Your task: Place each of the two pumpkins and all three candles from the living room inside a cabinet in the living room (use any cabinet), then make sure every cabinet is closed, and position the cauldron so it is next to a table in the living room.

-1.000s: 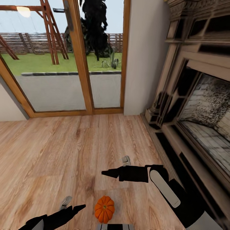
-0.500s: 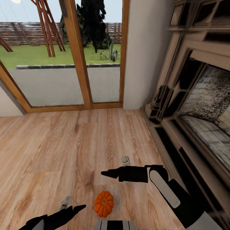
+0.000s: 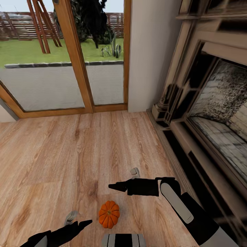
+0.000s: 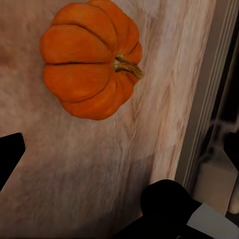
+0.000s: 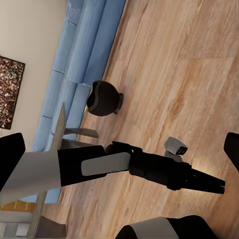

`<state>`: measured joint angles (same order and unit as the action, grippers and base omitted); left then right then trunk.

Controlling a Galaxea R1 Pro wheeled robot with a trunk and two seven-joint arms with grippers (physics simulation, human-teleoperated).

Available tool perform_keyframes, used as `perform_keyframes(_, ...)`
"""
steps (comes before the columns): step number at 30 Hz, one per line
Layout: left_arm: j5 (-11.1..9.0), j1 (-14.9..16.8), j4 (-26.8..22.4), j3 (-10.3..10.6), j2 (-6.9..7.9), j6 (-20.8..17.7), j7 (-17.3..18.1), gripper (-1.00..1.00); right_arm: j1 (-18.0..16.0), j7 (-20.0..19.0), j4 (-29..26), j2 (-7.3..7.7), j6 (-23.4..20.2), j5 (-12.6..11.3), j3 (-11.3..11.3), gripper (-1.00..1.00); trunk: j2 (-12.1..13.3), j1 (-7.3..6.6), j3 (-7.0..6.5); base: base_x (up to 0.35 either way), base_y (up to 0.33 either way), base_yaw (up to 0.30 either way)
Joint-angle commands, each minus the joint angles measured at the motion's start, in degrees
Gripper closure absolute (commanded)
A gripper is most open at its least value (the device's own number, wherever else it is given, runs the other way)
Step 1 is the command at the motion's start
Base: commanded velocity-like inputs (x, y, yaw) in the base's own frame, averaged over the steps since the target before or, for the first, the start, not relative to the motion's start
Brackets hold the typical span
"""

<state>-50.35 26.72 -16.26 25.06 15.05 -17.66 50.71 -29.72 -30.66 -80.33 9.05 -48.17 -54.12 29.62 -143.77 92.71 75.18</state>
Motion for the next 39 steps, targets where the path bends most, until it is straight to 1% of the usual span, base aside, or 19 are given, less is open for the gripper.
perform_keyframes(1,-0.01,0.0,0.0,-0.01,-0.01,0.0,0.0,-1.0,-0.01,0.0,0.0,0.0,0.0,-0.04,0.0,-1.0,-0.02,0.02,0.23,0.0,0.0,-0.002)
perform_keyframes(5,-0.01,0.0,0.0,-0.01,-0.01,0.03,0.0,-1.0,0.01,-0.01,0.0,0.02,-0.05,-0.04,0.08,-1.0,-0.07,0.13,1.11,0.0,0.0,-0.001)
perform_keyframes(10,-0.01,0.0,0.0,-0.01,-0.02,0.08,0.0,-1.0,0.0,-0.01,0.0,0.08,-0.02,-0.02,2.33,-1.0,-0.14,0.25,2.22,0.0,0.0,0.0)
perform_keyframes(16,0.01,0.0,-0.03,-0.03,0.03,0.14,0.0,-1.0,0.01,-0.08,-0.05,0.09,0.01,-0.02,2.77,-1.0,-0.22,0.41,3.55,0.0,0.0,0.0)
perform_keyframes(18,-0.02,0.0,-0.1,-0.1,0.38,0.16,0.0,-1.0,0.0,-0.09,-0.05,0.09,0.05,-0.02,2.8,-1.0,-0.24,0.46,3.99,0.0,0.0,0.0)
perform_keyframes(19,-0.09,0.04,-0.26,-0.31,1.07,0.14,0.0,-1.0,-0.02,-0.1,-0.07,0.06,0.11,-0.02,2.8,-1.0,-0.26,0.49,4.21,0.0,0.0,0.0)
perform_keyframes(20,-0.11,0.05,-0.37,-0.48,1.33,0.13,0.02,-1.0,-0.02,-0.1,-0.07,0.04,0.13,-0.02,2.81,-1.0,-0.27,0.51,4.44,0.0,0.0,0.0)
perform_keyframes(21,-0.13,0.15,-0.67,-1.42,1.8,0.09,0.04,-1.0,-0.01,-0.1,-0.08,0.03,0.15,-0.02,2.83,-1.0,-0.28,0.54,4.66,0.0,0.0,0.0)
perform_keyframes(22,-0.14,0.62,-1.22,-3.72,2.18,0.03,0.07,-1.0,-0.01,-0.1,-0.08,0.01,0.17,-0.02,2.96,-1.0,-0.3,0.56,4.88,0.0,0.0,0.0)
perform_keyframes(23,-0.08,1.11,-1.57,-5.49,2.29,-0.01,0.03,-1.0,-0.02,-0.1,-0.09,0.01,0.17,-0.02,3.15,-1.0,-0.31,0.59,5.1,0.0,0.0,0.0)
perform_keyframes(24,0.0,1.68,-1.88,-7.72,2.32,-0.03,-0.23,-1.0,-0.01,-0.06,-0.09,0.02,0.18,-0.02,3.39,-1.0,-0.32,0.62,5.32,0.0,0.0,0.0)
perform_keyframes(26,0.05,2.08,-2.14,-9.38,2.41,0.03,-1.06,-1.0,-0.01,-0.03,-0.09,0.03,0.18,-0.02,3.57,-1.0,-0.35,0.67,5.77,0.0,0.0,0.0)
perform_keyframes(28,0.07,2.61,-2.36,-10.11,2.53,0.08,-2.67,-1.0,0.0,-0.04,-0.09,0.07,0.18,-0.02,3.64,-1.0,-0.38,0.72,6.21,0.0,0.0,0.0)
perform_keyframes(31,0.09,3.76,-2.55,-10.52,2.38,0.15,-6.52,-1.0,0.0,-0.02,-0.09,0.05,0.18,-0.02,3.68,-1.0,-0.42,0.8,6.87,0.0,0.0,0.0)
perform_keyframes(32,0.15,4.1,-2.79,-10.56,1.76,0.16,-8.04,-1.0,-0.02,-0.01,-0.09,0.03,0.18,-0.02,3.69,-1.0,-0.43,0.82,7.09,0.0,0.0,0.0)
perform_keyframes(35,0.33,4.39,-2.73,-10.47,-0.21,0.17,-9.74,-1.0,0.01,0.07,-0.09,0.01,0.2,-0.02,3.74,-1.0,-0.47,0.9,7.76,0.0,0.0,0.0)
perform_keyframes(38,0.34,4.4,-2.45,-10.32,-0.39,0.22,-11.22,-1.0,0.01,0.15,-0.09,0.0,0.22,-0.02,3.89,-1.0,-0.51,0.98,8.42,0.0,0.0,0.0)
perform_keyframes(39,0.69,4.06,-2.78,-9.97,-0.72,0.55,-10.9,-1.0,-0.33,-0.19,-0.42,-0.14,-0.11,-0.14,3.55,-1.0,-0.51,0.98,8.42,0.0,0.0,0.0)
